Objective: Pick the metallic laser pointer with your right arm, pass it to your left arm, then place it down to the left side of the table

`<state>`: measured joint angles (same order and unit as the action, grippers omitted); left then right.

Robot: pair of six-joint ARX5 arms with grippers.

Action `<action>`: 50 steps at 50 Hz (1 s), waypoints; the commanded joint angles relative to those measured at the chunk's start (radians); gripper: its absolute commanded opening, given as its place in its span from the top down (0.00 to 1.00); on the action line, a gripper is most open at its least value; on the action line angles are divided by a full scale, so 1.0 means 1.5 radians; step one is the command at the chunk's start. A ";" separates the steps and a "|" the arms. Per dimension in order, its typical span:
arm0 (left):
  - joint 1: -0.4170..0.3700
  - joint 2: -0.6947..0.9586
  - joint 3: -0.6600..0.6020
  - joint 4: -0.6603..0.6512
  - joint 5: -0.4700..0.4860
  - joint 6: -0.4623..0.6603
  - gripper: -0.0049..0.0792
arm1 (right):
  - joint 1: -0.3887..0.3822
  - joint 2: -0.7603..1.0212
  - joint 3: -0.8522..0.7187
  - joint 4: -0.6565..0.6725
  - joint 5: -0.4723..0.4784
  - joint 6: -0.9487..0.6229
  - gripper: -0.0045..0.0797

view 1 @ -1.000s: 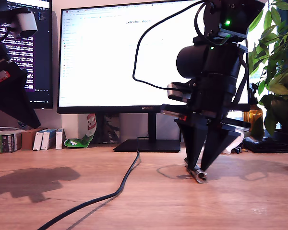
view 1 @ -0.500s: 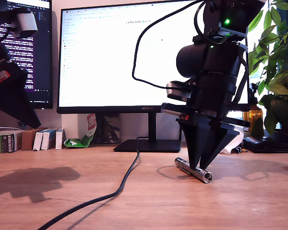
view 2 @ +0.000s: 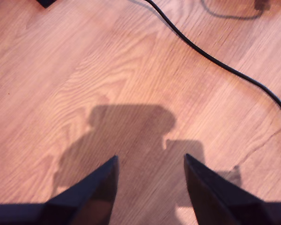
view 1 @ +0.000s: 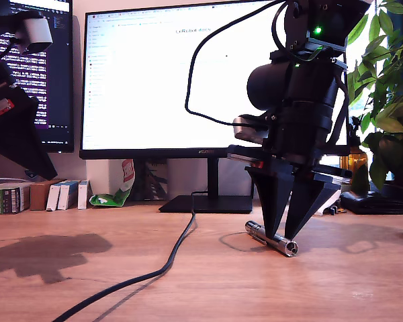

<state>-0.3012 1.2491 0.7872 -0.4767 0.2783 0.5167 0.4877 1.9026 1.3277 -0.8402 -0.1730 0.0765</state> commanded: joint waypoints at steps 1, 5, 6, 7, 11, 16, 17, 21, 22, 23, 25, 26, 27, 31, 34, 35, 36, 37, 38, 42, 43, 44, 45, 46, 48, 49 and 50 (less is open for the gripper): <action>-0.002 0.001 0.006 0.003 0.001 0.005 0.47 | 0.011 0.023 0.008 -0.002 0.000 -0.004 0.68; -0.002 0.001 0.006 0.003 0.001 0.005 0.47 | 0.014 0.033 0.008 -0.003 0.000 -0.004 0.68; -0.002 0.001 0.006 0.003 0.001 0.005 0.47 | 0.014 0.034 0.008 -0.005 0.000 -0.004 0.68; -0.002 0.001 0.006 0.003 0.001 0.005 0.47 | 0.014 0.034 0.008 -0.006 0.000 -0.004 0.68; -0.002 0.001 0.006 0.004 0.001 0.005 0.47 | 0.015 0.035 0.008 -0.006 0.000 -0.004 0.68; -0.002 0.001 0.010 0.003 0.001 0.005 0.47 | 0.015 0.035 0.008 -0.007 0.000 -0.006 0.78; -0.002 0.001 0.011 0.003 0.001 0.005 0.47 | 0.015 0.035 0.008 -0.007 0.000 -0.012 0.81; -0.002 0.001 0.015 0.002 0.001 0.005 0.47 | 0.015 0.035 0.008 -0.002 0.000 -0.022 0.97; -0.002 0.001 0.015 0.002 0.001 0.005 0.47 | 0.015 0.035 0.008 -0.001 0.000 -0.024 0.96; -0.002 0.001 0.016 0.003 0.001 0.005 0.47 | 0.015 0.035 0.008 -0.001 0.000 -0.027 0.96; -0.002 0.001 0.016 0.003 0.001 0.005 0.47 | 0.015 0.035 0.008 0.003 0.000 -0.030 0.96; -0.002 0.001 0.016 0.003 0.001 0.005 0.47 | 0.015 0.035 0.008 0.004 0.000 -0.031 0.96; -0.002 0.001 0.016 0.003 0.001 0.005 0.47 | 0.015 0.035 0.009 0.004 0.000 -0.032 0.96; -0.002 0.001 0.016 0.006 0.006 -0.003 0.47 | 0.015 0.035 0.019 -0.001 -0.004 -0.033 0.96; -0.002 0.001 0.016 0.012 0.021 -0.026 0.47 | 0.015 0.035 0.035 -0.016 -0.018 -0.034 0.96; -0.002 0.001 0.016 0.015 0.026 -0.033 0.47 | 0.015 0.035 0.042 -0.023 -0.025 -0.035 0.96; -0.002 0.001 0.016 0.018 0.032 -0.034 0.47 | 0.015 0.035 0.049 -0.028 -0.034 -0.037 0.96; -0.002 0.001 0.016 0.021 0.038 -0.046 0.47 | 0.015 0.035 0.057 -0.034 -0.044 -0.039 0.96; -0.002 0.001 0.016 0.025 0.042 -0.054 0.47 | 0.015 0.034 0.068 -0.041 -0.055 -0.041 0.96; -0.001 0.001 0.016 0.045 0.070 -0.097 0.47 | 0.018 0.028 0.106 -0.063 -0.090 -0.055 0.96; -0.001 0.001 0.016 0.053 0.083 -0.115 0.47 | 0.019 0.025 0.117 -0.068 -0.098 -0.058 0.96; 0.000 0.001 0.016 0.060 0.100 -0.140 0.47 | 0.020 0.023 0.127 -0.073 -0.106 -0.062 0.96; 0.002 0.001 0.016 0.068 0.116 -0.151 0.47 | 0.020 0.019 0.139 -0.079 -0.113 -0.066 0.96; 0.004 0.001 0.016 0.077 0.137 -0.176 0.47 | 0.020 0.015 0.150 -0.083 -0.120 -0.069 0.96; 0.010 0.001 0.016 0.097 0.175 -0.201 0.47 | 0.021 0.008 0.173 -0.089 -0.131 -0.069 0.96; 0.014 0.001 0.016 0.110 0.192 -0.230 0.47 | 0.021 0.005 0.180 -0.092 -0.137 -0.070 0.96; 0.019 0.001 0.016 0.126 0.211 -0.246 0.47 | 0.022 0.000 0.194 -0.094 -0.141 -0.072 0.96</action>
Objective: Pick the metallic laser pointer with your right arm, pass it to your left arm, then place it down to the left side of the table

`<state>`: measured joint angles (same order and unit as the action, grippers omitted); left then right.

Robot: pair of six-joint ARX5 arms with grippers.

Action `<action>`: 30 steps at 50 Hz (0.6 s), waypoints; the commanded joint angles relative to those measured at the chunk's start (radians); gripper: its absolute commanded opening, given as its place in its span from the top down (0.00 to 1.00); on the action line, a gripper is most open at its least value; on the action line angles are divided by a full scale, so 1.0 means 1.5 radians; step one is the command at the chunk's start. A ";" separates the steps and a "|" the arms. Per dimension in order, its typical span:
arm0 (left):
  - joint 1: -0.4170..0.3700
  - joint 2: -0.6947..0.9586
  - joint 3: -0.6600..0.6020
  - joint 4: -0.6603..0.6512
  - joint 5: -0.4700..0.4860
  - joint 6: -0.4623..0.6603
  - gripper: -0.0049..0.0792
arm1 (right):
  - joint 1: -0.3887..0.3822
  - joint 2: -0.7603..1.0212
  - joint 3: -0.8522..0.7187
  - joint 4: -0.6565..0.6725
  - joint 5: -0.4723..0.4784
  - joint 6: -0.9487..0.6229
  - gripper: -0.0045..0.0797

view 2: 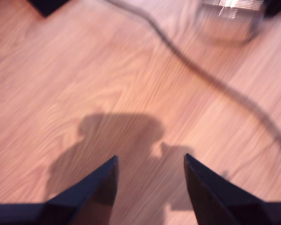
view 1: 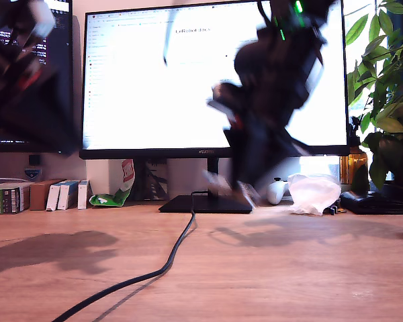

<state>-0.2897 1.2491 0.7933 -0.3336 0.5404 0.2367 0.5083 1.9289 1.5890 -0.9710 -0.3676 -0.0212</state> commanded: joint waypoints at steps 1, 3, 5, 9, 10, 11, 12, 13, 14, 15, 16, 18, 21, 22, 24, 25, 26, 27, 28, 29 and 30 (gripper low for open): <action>0.015 0.001 0.012 0.045 0.055 -0.077 0.47 | 0.009 -0.022 0.031 -0.010 -0.015 -0.008 0.96; 0.024 0.001 0.012 0.081 0.095 -0.101 0.47 | 0.009 -0.029 0.051 -0.016 -0.023 -0.009 0.96; 0.032 0.001 0.013 0.120 0.137 -0.154 0.47 | 0.009 -0.038 0.069 -0.022 -0.032 -0.015 0.96; 0.048 0.001 0.013 0.203 0.214 -0.241 0.47 | 0.010 -0.054 0.100 -0.033 -0.048 -0.020 0.96; 0.053 0.001 0.014 0.224 0.230 -0.251 0.47 | 0.010 -0.059 0.107 -0.034 -0.054 -0.021 0.96; 0.057 0.001 0.014 0.244 0.246 -0.281 0.47 | 0.010 -0.062 0.113 -0.035 -0.059 -0.021 0.96; 0.063 0.001 0.014 0.264 0.260 -0.300 0.47 | 0.010 -0.068 0.118 -0.034 -0.067 -0.021 0.96; 0.069 0.001 0.014 0.284 0.275 -0.306 0.47 | 0.010 -0.073 0.122 -0.032 -0.074 -0.021 0.96; 0.075 0.001 0.014 0.303 0.287 -0.340 0.47 | 0.010 -0.078 0.126 -0.030 -0.083 -0.021 0.96; 0.083 0.001 0.014 0.323 0.296 -0.356 0.47 | 0.010 -0.083 0.130 -0.027 -0.092 -0.021 0.96; 0.089 0.001 0.014 0.340 0.306 -0.356 0.47 | 0.010 -0.087 0.133 -0.024 -0.100 -0.021 0.96; 0.102 0.001 0.014 0.374 0.327 -0.406 0.47 | 0.011 -0.096 0.142 -0.020 -0.117 -0.021 0.96; 0.117 0.001 0.014 0.416 0.344 -0.453 0.47 | 0.016 -0.106 0.156 -0.013 -0.137 -0.020 0.96; 0.122 0.001 0.014 0.432 0.351 -0.468 0.47 | 0.018 -0.110 0.161 -0.010 -0.142 -0.019 0.96; 0.128 0.001 0.014 0.457 0.365 -0.492 0.47 | 0.022 -0.115 0.172 -0.004 -0.155 -0.018 0.96; 0.130 0.001 0.014 0.472 0.369 -0.497 0.47 | 0.024 -0.116 0.177 0.001 -0.160 -0.019 0.96; 0.132 0.002 0.014 0.484 0.372 -0.517 0.47 | 0.029 -0.118 0.182 0.004 -0.166 -0.019 0.96; 0.133 0.002 0.014 0.495 0.373 -0.528 0.47 | 0.032 -0.120 0.187 0.007 -0.171 -0.018 0.96; 0.134 0.002 0.014 0.509 0.373 -0.530 0.47 | 0.036 -0.120 0.193 0.009 -0.176 -0.017 0.96; 0.134 0.002 0.014 0.521 0.373 -0.549 0.47 | 0.041 -0.120 0.198 0.015 -0.181 -0.014 0.96; 0.134 0.002 0.014 0.532 0.373 -0.553 0.47 | 0.046 -0.120 0.203 0.019 -0.186 -0.013 0.96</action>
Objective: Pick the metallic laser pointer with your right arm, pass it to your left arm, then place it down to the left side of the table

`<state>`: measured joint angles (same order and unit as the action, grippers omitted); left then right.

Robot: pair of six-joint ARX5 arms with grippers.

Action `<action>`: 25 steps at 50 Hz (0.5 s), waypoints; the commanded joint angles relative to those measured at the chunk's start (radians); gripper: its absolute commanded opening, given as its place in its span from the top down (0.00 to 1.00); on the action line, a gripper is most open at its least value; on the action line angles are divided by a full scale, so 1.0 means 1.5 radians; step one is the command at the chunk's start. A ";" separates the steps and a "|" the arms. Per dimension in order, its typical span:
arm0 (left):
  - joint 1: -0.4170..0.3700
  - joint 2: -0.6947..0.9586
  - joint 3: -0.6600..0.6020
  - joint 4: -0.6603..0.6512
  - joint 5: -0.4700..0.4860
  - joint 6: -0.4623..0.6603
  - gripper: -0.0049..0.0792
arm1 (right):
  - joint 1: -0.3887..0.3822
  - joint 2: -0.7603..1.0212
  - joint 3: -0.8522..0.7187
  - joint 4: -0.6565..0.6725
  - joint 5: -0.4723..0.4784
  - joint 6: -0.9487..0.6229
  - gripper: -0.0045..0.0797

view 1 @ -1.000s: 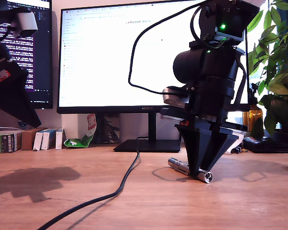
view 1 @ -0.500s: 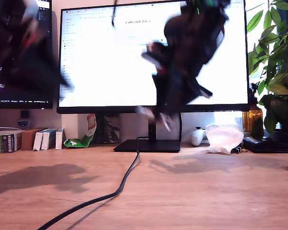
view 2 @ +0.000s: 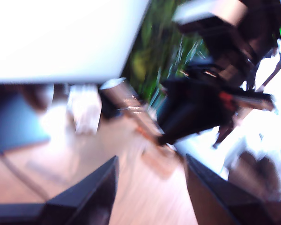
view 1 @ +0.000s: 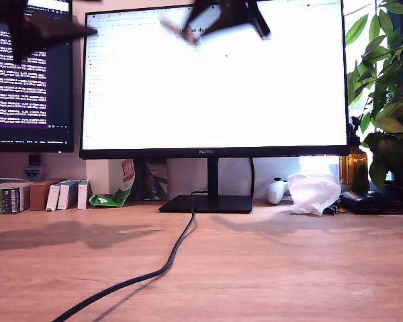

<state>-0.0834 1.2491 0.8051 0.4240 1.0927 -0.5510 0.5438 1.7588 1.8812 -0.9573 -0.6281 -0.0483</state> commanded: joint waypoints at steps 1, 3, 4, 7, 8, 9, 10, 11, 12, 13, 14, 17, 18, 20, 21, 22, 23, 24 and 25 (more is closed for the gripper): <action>-0.004 0.002 0.006 0.040 0.005 -0.028 0.47 | 0.026 -0.007 0.013 0.013 -0.015 0.005 0.96; -0.004 0.002 0.006 0.061 0.005 -0.053 0.47 | 0.037 -0.007 0.021 0.019 -0.018 0.005 0.96; -0.004 0.002 0.006 0.074 0.005 -0.068 0.47 | 0.043 -0.007 0.023 0.023 -0.018 0.005 0.96; -0.005 0.003 0.006 0.104 0.004 -0.089 0.47 | 0.057 -0.007 0.026 0.038 -0.018 0.005 0.96; -0.005 0.003 0.006 0.111 0.004 -0.098 0.47 | 0.062 -0.007 0.026 0.041 -0.018 0.005 0.96; -0.005 0.003 0.006 0.121 0.004 -0.106 0.47 | 0.065 -0.007 0.026 0.045 -0.018 0.006 0.96; -0.005 0.003 0.006 0.127 0.003 -0.107 0.47 | 0.070 -0.007 0.026 0.047 -0.018 0.006 0.96; -0.005 0.003 0.006 0.133 0.002 -0.118 0.47 | 0.073 -0.007 0.026 0.049 -0.018 0.006 0.96; -0.005 0.003 0.006 0.140 0.002 -0.124 0.47 | 0.077 -0.007 0.026 0.052 -0.018 0.007 0.96; -0.005 0.003 0.006 0.144 0.002 -0.124 0.47 | 0.079 -0.007 0.026 0.054 -0.018 0.008 0.96; -0.005 0.003 0.006 0.150 0.001 -0.132 0.47 | 0.082 -0.007 0.026 0.056 -0.018 0.012 0.96; -0.005 0.003 0.006 0.166 0.002 -0.142 0.47 | 0.092 -0.007 0.026 0.061 -0.018 0.013 0.96; -0.005 0.003 0.006 0.171 0.002 -0.142 0.47 | 0.093 -0.007 0.026 0.062 -0.018 0.013 0.96; -0.005 0.003 0.006 0.177 0.002 -0.149 0.47 | 0.099 -0.007 0.026 0.064 -0.018 0.013 0.96; -0.005 0.003 0.006 0.179 0.002 -0.154 0.47 | 0.101 -0.007 0.026 0.065 -0.018 0.013 0.96; -0.005 0.003 0.006 0.183 0.002 -0.158 0.47 | 0.104 -0.007 0.026 0.067 -0.018 0.015 0.96; -0.006 0.003 0.006 0.186 0.003 -0.160 0.47 | 0.105 -0.007 0.026 0.067 -0.018 0.015 0.96; -0.007 0.003 0.006 0.189 0.004 -0.162 0.47 | 0.107 -0.007 0.026 0.068 -0.018 0.015 0.96; -0.008 0.003 0.006 0.192 0.005 -0.164 0.47 | 0.109 -0.007 0.026 0.068 -0.018 0.015 0.96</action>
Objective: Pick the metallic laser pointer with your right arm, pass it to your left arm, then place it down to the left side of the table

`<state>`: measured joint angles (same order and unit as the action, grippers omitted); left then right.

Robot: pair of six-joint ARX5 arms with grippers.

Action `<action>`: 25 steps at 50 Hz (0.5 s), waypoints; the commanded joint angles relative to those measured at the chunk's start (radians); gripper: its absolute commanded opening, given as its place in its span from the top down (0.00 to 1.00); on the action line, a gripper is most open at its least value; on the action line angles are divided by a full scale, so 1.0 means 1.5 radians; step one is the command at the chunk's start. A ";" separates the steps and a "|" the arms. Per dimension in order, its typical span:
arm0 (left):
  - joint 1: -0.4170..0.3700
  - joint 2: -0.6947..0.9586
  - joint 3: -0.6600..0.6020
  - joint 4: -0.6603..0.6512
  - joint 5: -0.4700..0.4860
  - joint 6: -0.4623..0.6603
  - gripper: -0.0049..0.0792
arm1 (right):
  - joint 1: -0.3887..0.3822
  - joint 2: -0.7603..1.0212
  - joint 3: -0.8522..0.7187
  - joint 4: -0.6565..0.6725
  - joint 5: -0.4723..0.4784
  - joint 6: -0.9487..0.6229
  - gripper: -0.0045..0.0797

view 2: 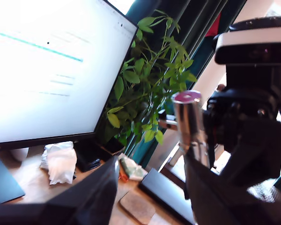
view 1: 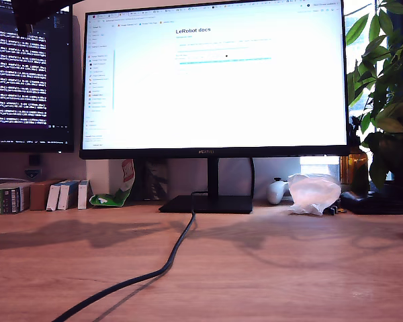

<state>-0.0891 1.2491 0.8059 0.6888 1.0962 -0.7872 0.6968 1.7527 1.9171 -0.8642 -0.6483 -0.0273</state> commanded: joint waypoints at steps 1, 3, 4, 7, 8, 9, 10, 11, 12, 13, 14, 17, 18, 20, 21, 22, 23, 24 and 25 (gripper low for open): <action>-0.005 0.003 0.006 0.019 0.003 -0.011 0.47 | 0.007 -0.003 0.002 0.007 -0.004 0.001 0.96; -0.008 0.003 0.006 0.029 0.008 -0.016 0.47 | 0.007 -0.003 0.002 0.008 -0.004 0.001 0.96; -0.008 0.003 0.006 0.033 0.012 -0.025 0.47 | 0.007 -0.003 0.002 0.008 -0.002 0.001 0.96; -0.008 0.003 0.006 0.046 0.024 -0.040 0.47 | 0.007 -0.003 0.002 0.011 0.003 0.001 0.96; -0.008 0.003 0.006 0.048 0.028 -0.040 0.47 | 0.007 -0.003 0.002 0.011 0.003 0.001 0.96; -0.008 0.003 0.006 0.052 0.030 -0.050 0.47 | 0.007 -0.003 0.002 0.012 0.003 0.001 0.96; -0.008 0.003 0.006 0.055 0.032 -0.053 0.47 | 0.006 -0.003 0.002 0.013 0.003 0.001 0.96; -0.008 0.003 0.006 0.062 0.036 -0.058 0.47 | 0.006 -0.003 0.002 0.013 0.003 0.001 0.96; -0.008 0.003 0.006 0.067 0.037 -0.064 0.47 | 0.005 -0.003 0.002 0.013 0.003 0.001 0.96; -0.008 0.002 0.006 0.072 0.037 -0.070 0.47 | 0.004 -0.003 0.002 0.014 0.003 0.001 0.96; -0.008 0.002 0.006 0.078 0.038 -0.074 0.47 | 0.003 -0.003 0.002 0.014 0.003 0.001 0.96; -0.012 0.002 0.006 0.104 0.041 -0.092 0.47 | 0.001 -0.003 0.002 0.014 0.003 0.001 0.96; -0.013 0.002 0.006 0.111 0.041 -0.096 0.47 | 0.001 -0.003 0.002 0.014 0.003 0.001 0.96; -0.017 0.002 0.006 0.124 0.042 -0.105 0.47 | 0.001 -0.003 0.002 0.015 0.003 0.000 0.96; -0.017 0.002 0.006 0.130 0.042 -0.114 0.47 | 0.001 -0.003 0.002 0.016 0.003 0.000 0.96; -0.017 0.002 0.006 0.137 0.043 -0.120 0.47 | 0.001 -0.003 0.002 0.017 0.003 0.000 0.96; -0.017 0.002 0.006 0.140 0.045 -0.120 0.47 | 0.001 -0.003 0.002 0.019 0.003 0.000 0.96; -0.017 0.002 0.006 0.142 0.045 -0.126 0.47 | 0.001 -0.003 0.002 0.021 0.003 0.000 0.96; -0.017 0.002 0.006 0.145 0.046 -0.127 0.47 | 0.001 -0.003 0.002 0.023 0.003 0.000 0.96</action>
<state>-0.1040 1.2518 0.8059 0.8928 1.1584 -0.9665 0.7017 1.7523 1.9171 -0.8474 -0.6434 -0.0273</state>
